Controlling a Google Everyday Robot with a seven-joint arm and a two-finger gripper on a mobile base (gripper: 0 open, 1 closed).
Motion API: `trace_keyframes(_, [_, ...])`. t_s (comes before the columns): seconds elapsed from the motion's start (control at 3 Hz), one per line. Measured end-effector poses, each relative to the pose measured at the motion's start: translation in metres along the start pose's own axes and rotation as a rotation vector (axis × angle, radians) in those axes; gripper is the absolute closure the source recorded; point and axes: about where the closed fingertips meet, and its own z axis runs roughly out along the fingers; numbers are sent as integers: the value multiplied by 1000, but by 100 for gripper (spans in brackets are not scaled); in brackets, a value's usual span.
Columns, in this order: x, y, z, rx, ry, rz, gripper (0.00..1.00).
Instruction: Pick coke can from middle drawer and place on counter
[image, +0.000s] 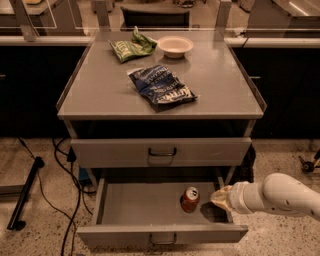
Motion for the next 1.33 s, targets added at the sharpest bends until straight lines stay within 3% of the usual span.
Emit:
trace_keyframes(0.67, [-6,2,26,-35,-35,-12,20])
trace_keyframes(1.33, [-13,-1,36,-38,-56,-14,15])
